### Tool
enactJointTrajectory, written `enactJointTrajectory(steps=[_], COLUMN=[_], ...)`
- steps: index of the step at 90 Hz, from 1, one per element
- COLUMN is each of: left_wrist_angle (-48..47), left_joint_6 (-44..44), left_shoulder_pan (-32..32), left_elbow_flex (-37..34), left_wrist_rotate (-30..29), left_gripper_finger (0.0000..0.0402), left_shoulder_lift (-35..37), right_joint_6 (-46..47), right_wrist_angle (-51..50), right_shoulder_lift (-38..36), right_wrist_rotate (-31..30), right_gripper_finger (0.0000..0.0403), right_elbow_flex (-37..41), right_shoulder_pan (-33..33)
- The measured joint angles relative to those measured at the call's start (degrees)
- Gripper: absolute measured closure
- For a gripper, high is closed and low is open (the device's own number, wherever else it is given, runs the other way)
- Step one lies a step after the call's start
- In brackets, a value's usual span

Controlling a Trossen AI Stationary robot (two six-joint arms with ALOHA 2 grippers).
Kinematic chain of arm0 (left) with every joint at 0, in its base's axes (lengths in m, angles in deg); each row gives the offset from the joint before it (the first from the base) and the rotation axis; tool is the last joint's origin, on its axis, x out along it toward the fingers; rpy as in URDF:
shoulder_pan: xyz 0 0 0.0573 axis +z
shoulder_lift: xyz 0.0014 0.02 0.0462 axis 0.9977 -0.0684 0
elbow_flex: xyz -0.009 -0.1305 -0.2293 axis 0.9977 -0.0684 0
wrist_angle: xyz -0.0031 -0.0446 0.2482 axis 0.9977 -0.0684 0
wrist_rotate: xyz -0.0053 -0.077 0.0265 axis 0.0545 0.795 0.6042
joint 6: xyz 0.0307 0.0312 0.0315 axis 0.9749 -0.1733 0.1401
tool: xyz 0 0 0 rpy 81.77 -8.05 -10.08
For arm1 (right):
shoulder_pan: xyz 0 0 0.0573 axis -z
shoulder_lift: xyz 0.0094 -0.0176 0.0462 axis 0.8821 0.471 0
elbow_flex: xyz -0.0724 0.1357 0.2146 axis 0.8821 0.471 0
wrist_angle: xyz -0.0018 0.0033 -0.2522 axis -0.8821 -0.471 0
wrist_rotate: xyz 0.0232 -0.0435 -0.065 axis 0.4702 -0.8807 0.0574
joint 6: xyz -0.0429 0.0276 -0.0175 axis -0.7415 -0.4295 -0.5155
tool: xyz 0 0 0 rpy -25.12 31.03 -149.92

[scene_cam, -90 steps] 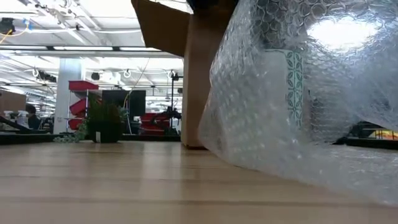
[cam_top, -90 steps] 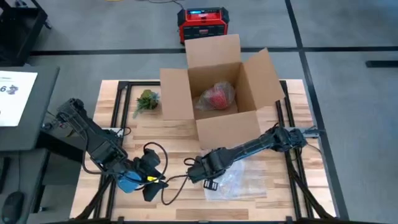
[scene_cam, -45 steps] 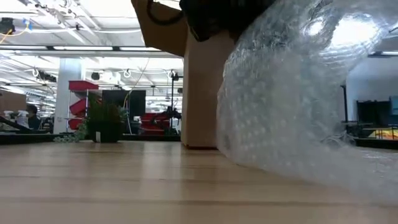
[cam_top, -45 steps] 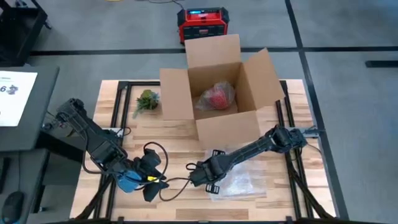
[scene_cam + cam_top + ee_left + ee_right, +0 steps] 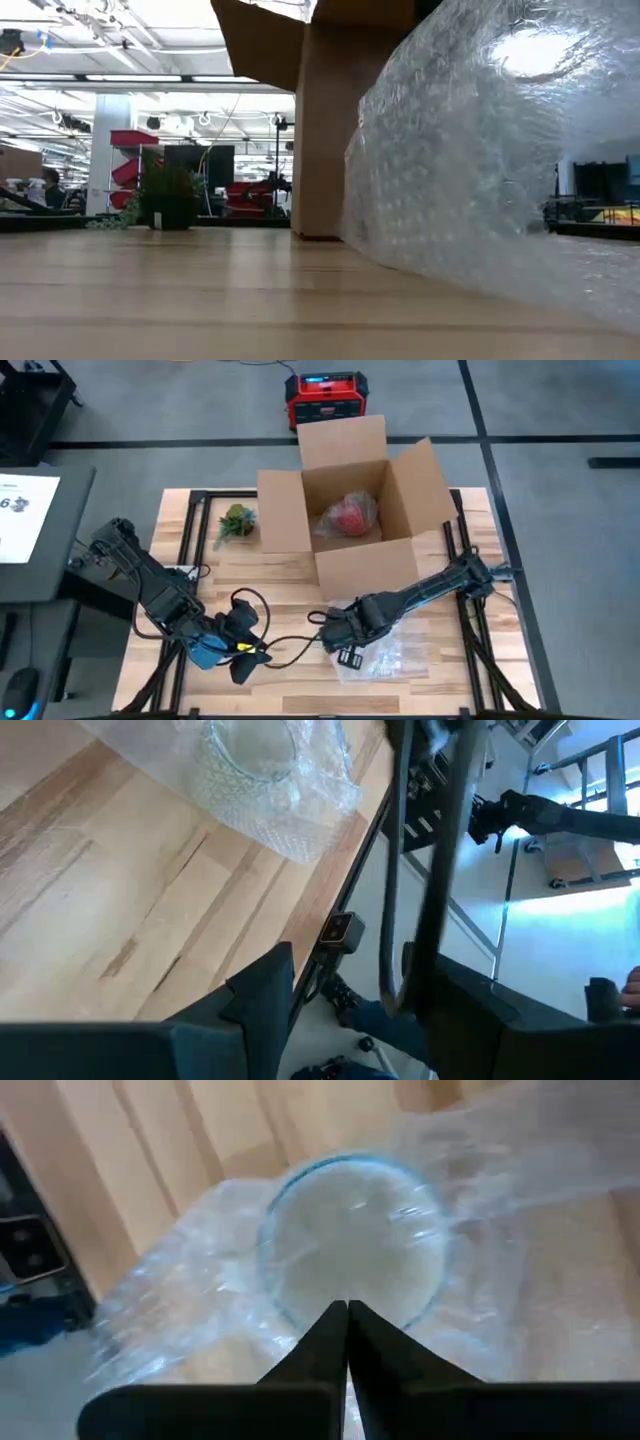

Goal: Wrap mug
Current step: Wrap the white mug with bubble wrap

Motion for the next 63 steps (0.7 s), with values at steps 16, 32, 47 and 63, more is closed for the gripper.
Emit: enactJointTrajectory(steps=[16, 32, 47, 63], left_wrist_angle=[-0.1, -0.1, 0.0, 0.0], left_joint_6=[0.0, 0.0, 0.0, 0.0], left_shoulder_pan=[0.0, 0.0, 0.0, 0.0], left_elbow_flex=[0.0, 0.0, 0.0, 0.0], left_wrist_rotate=[0.1, 0.1, 0.0, 0.0], left_gripper_finger=[0.023, 0.023, 0.023, 0.023], left_shoulder_lift=[0.0, 0.0, 0.0, 0.0], right_joint_6=[1.8, 4.6, 4.5, 2.3], right_wrist_angle=[5.9, 15.4, 17.6, 11.8], right_shoulder_lift=[0.9, 0.6, 0.4, 0.9], right_wrist_rotate=[-0.2, -0.2, 0.2, -0.4], right_gripper_finger=[0.0403, 0.0403, 0.0403, 0.0403], right_elbow_flex=[7.8, 16.2, 19.1, 14.9], right_shoulder_pan=[0.1, 2.2, 3.5, 3.9])
